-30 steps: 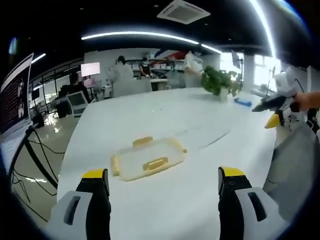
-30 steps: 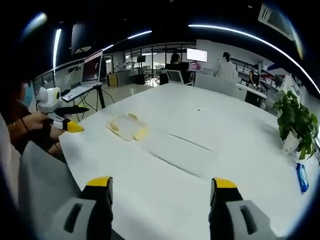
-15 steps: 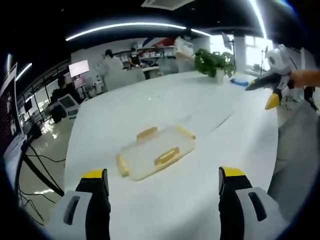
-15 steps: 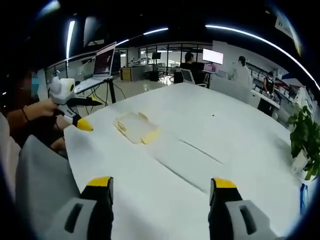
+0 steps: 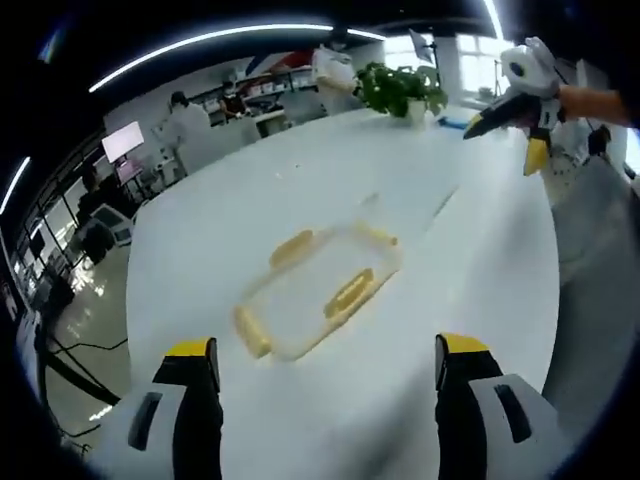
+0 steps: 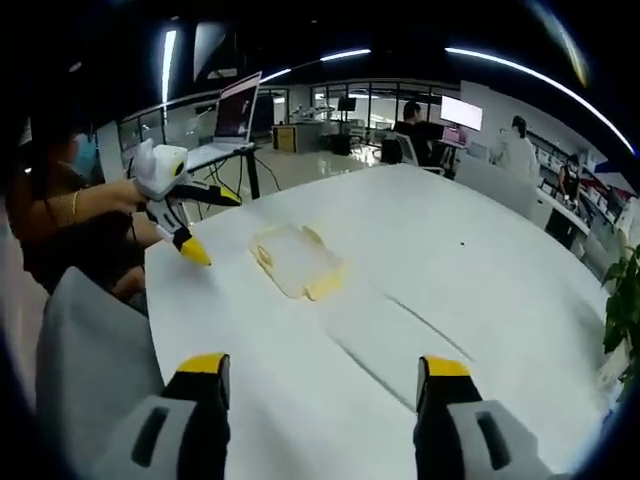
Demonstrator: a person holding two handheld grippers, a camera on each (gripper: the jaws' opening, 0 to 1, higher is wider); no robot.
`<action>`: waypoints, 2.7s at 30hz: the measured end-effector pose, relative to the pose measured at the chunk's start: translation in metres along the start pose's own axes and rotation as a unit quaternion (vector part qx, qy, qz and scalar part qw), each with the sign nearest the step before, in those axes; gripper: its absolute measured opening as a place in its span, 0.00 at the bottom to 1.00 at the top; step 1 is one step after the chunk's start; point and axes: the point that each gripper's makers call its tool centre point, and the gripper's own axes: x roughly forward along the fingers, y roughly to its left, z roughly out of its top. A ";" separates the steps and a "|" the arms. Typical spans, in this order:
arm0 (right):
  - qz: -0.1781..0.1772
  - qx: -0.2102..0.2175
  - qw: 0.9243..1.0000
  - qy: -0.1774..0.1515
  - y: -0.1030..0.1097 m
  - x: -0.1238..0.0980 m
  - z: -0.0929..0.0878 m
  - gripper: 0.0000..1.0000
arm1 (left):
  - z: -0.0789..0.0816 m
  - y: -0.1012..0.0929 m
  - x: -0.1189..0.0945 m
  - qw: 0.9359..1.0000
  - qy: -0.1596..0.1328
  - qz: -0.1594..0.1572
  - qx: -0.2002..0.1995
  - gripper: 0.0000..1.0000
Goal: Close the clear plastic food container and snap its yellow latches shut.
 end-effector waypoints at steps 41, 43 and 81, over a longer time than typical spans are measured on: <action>0.097 -0.118 0.985 0.073 -0.002 0.088 0.034 0.62 | -0.024 0.055 0.048 0.974 0.126 -0.103 0.156 0.79; 0.105 -0.123 0.984 0.078 0.001 0.093 0.034 0.62 | -0.026 0.056 0.048 0.973 0.129 -0.109 0.157 0.79; 0.171 -0.190 0.942 0.219 -0.001 0.183 0.019 0.55 | -0.026 0.059 0.075 0.960 0.150 -0.198 0.131 0.63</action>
